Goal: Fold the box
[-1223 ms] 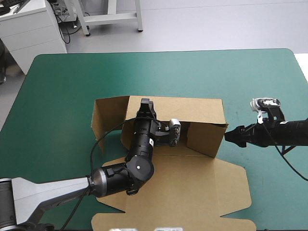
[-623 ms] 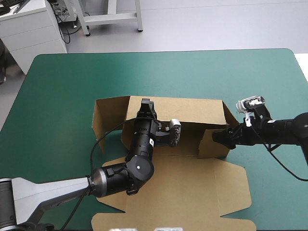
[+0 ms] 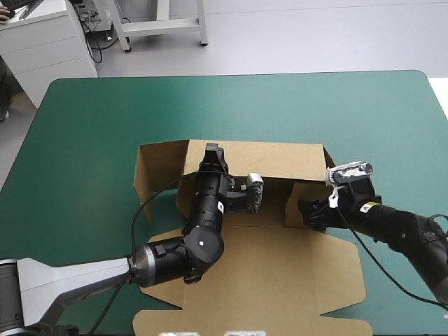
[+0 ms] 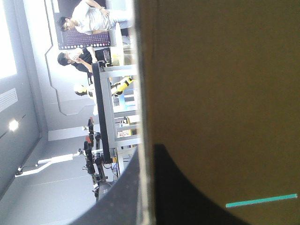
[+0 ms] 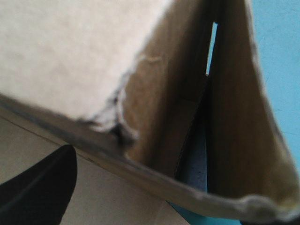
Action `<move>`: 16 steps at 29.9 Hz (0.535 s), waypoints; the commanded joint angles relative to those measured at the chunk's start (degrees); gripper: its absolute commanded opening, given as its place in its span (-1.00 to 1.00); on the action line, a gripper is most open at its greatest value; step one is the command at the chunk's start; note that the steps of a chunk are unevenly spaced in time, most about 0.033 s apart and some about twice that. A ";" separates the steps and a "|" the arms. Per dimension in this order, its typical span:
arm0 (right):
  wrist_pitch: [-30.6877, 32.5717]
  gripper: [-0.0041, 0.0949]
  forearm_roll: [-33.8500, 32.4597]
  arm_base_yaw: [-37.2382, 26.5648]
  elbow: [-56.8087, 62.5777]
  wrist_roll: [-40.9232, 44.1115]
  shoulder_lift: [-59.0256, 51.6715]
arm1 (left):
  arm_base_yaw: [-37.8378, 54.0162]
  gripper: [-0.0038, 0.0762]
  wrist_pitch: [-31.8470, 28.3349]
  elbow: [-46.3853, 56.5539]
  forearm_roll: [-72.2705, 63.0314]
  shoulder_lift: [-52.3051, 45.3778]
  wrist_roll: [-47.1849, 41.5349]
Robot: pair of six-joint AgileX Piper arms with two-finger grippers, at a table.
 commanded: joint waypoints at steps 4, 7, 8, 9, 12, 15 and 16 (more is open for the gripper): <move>-17.62 0.67 5.26 5.53 3.25 0.57 -1.27 | -0.15 -0.98 2.38 -1.94 3.13 -2.30 -0.41; -20.83 0.53 5.35 7.76 3.37 0.57 -1.27 | -0.15 -0.98 2.38 -1.94 3.13 -2.30 -0.41; -22.04 0.43 5.35 8.23 3.37 0.57 -1.27 | -0.15 -0.98 2.38 -1.94 3.13 -2.30 -0.41; -22.52 0.34 5.35 8.73 3.37 0.57 -1.17 | -0.15 -0.98 2.38 -1.94 3.13 -2.30 -0.41; -22.75 -0.06 5.35 8.84 3.37 0.57 0.04 | -0.15 -0.98 2.27 -1.94 3.13 -2.30 -0.41; -22.54 -0.53 5.25 8.84 3.37 0.08 1.75 | -0.15 -0.98 2.01 -1.94 3.13 -2.30 -0.41; -22.66 -0.70 5.25 8.84 3.37 -0.02 2.28 | -0.15 -0.98 2.01 -1.94 3.13 -2.30 -0.56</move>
